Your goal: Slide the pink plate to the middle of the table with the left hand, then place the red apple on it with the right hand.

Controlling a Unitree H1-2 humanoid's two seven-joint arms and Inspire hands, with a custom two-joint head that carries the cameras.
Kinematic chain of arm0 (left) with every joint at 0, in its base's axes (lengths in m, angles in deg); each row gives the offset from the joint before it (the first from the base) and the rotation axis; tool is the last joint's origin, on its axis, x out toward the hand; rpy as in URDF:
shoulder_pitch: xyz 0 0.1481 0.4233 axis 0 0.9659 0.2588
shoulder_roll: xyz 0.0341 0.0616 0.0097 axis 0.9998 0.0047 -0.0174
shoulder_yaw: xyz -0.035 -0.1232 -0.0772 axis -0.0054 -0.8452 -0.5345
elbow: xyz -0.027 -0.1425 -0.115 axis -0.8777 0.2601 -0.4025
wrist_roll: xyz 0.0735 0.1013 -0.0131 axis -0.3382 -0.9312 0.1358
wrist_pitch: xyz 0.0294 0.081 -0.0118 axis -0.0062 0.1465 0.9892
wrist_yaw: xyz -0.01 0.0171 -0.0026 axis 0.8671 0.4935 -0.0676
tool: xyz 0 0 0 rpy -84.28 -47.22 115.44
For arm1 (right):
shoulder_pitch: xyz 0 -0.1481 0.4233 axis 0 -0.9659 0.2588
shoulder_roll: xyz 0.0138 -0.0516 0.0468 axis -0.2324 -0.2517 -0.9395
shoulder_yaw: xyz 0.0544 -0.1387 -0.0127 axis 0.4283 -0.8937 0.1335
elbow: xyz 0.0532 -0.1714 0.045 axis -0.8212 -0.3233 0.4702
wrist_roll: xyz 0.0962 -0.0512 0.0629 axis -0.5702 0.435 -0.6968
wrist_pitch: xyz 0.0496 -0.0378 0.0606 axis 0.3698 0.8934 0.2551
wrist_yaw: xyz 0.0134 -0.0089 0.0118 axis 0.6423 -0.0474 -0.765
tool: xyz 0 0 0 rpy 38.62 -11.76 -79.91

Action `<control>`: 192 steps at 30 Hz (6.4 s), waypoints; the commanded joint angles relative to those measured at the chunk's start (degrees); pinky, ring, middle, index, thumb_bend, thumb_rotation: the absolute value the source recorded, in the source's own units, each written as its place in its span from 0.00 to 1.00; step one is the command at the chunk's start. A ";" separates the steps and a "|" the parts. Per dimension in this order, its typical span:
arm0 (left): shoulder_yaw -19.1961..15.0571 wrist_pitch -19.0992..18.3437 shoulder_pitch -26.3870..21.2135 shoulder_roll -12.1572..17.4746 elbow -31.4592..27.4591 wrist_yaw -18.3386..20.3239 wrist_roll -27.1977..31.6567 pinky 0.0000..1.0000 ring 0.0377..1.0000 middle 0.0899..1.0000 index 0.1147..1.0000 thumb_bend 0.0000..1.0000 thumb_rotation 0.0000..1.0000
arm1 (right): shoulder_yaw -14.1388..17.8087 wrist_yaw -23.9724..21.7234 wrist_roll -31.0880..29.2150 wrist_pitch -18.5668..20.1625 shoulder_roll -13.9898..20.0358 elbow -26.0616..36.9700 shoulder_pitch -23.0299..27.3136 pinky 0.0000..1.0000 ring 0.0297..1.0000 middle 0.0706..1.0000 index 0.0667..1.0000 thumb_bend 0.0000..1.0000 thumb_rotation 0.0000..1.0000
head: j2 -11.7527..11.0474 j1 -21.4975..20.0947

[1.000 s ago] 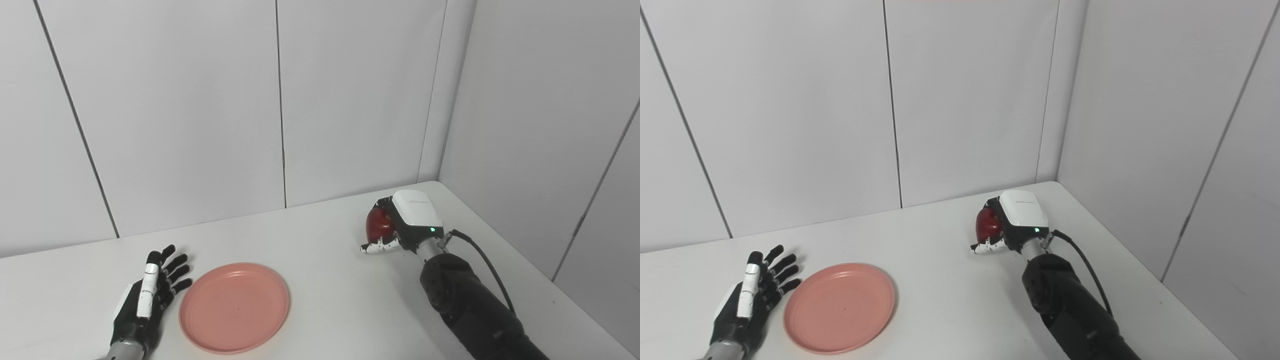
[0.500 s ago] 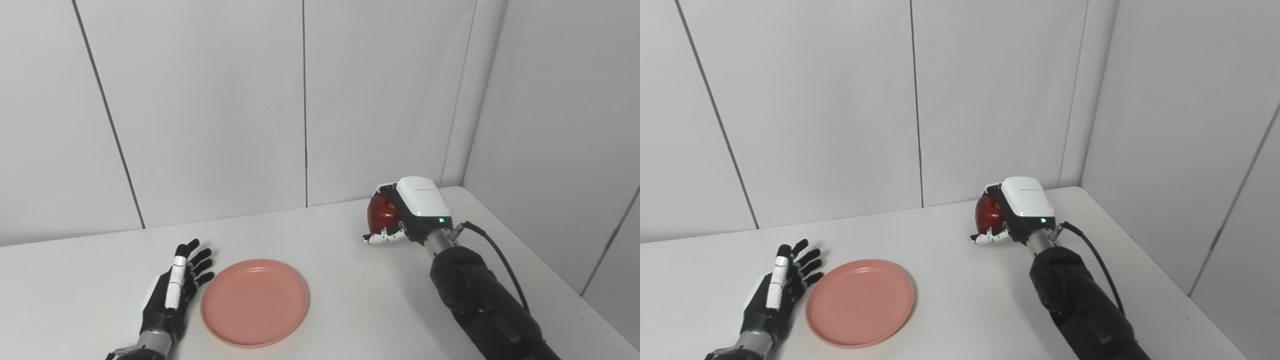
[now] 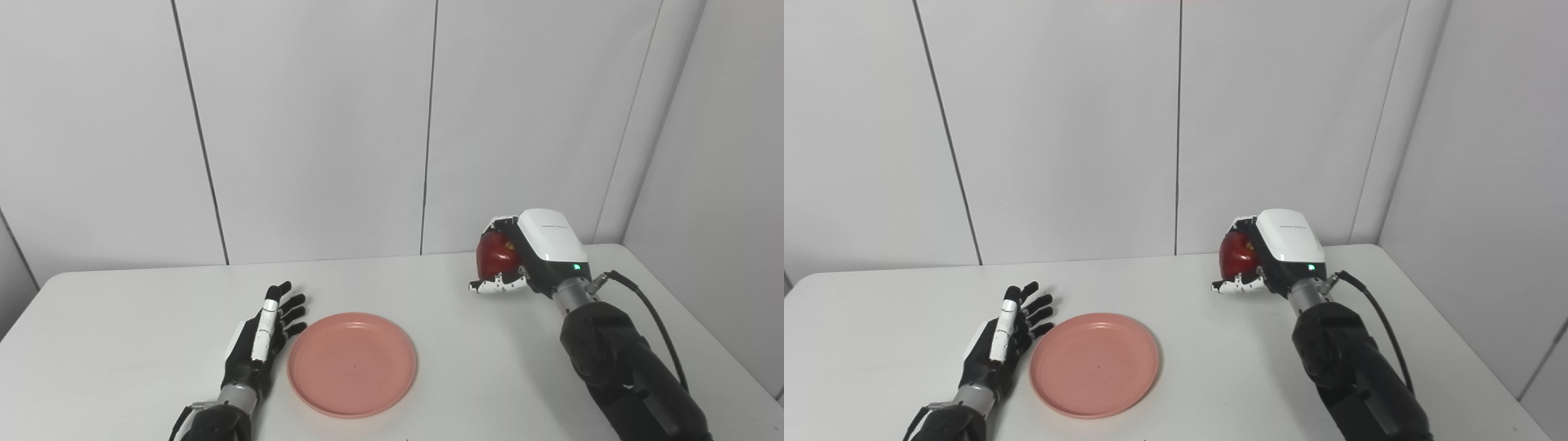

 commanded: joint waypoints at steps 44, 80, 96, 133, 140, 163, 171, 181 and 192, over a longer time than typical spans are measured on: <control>0.32 -1.79 -0.66 -5.33 6.53 -2.12 -2.44 0.79 0.86 0.82 0.84 0.82 0.94 | -6.68 -4.94 2.01 -5.61 -10.20 0.13 9.35 0.17 0.21 0.30 0.46 0.51 0.16 | -0.41 10.12; 0.56 -2.01 -0.83 -4.85 6.21 -1.78 -3.20 0.83 0.86 0.83 0.86 0.82 0.95 | -13.02 -4.35 5.34 -5.88 -15.63 -8.97 8.71 0.15 0.19 0.26 0.46 0.51 0.16 | 0.56 9.87; 0.26 -1.98 -1.40 -5.08 7.49 -2.23 -3.04 0.81 0.89 0.82 0.86 0.84 0.95 | -14.56 -3.29 6.42 -4.94 -16.88 -16.30 9.75 0.18 0.23 0.30 0.46 0.51 0.16 | 0.87 9.23; 0.35 -2.39 -2.27 -5.10 9.11 -2.45 -3.64 0.86 0.95 0.89 0.95 0.85 0.95 | -14.93 -9.85 8.80 -2.72 -15.75 -13.70 9.15 0.38 0.49 0.55 0.67 0.88 1.00 | 0.81 9.12; 0.11 -2.76 -2.54 -5.10 9.30 -2.51 -3.73 0.86 0.94 0.90 0.95 0.86 0.94 | -14.66 -10.01 8.66 -2.93 -15.57 -13.81 9.30 0.46 0.59 0.66 0.71 0.92 1.00 | 0.53 8.98; -1.14 -2.40 -3.43 -5.24 10.38 -1.61 -1.92 0.90 0.93 0.86 0.91 0.85 0.92 | -12.25 -5.75 6.77 -4.98 -15.12 -11.91 10.54 0.39 0.52 0.67 0.75 0.90 1.00 | 0.01 8.75; -0.97 -1.62 -3.39 -5.25 10.32 -1.59 -2.15 0.90 0.91 0.84 0.86 0.83 0.93 | -10.51 -5.31 4.31 -5.68 -14.79 -7.51 10.67 0.42 0.56 0.65 0.76 0.88 1.00 | 0.10 8.80; -1.84 -0.53 -2.95 -5.77 9.69 -2.07 -1.61 0.85 0.92 0.85 0.88 0.82 0.92 | -8.61 -5.52 2.49 -5.24 -13.74 -5.68 9.43 0.56 0.69 0.75 0.79 0.89 1.00 | 0.10 8.80; -2.18 9.41 -1.67 -6.22 9.53 -6.39 -5.27 0.98 0.97 0.96 0.94 0.86 0.92 | 4.15 -3.14 -19.06 -5.61 -18.86 -10.49 4.54 0.79 0.88 0.88 0.84 0.89 1.00 | 0.25 8.87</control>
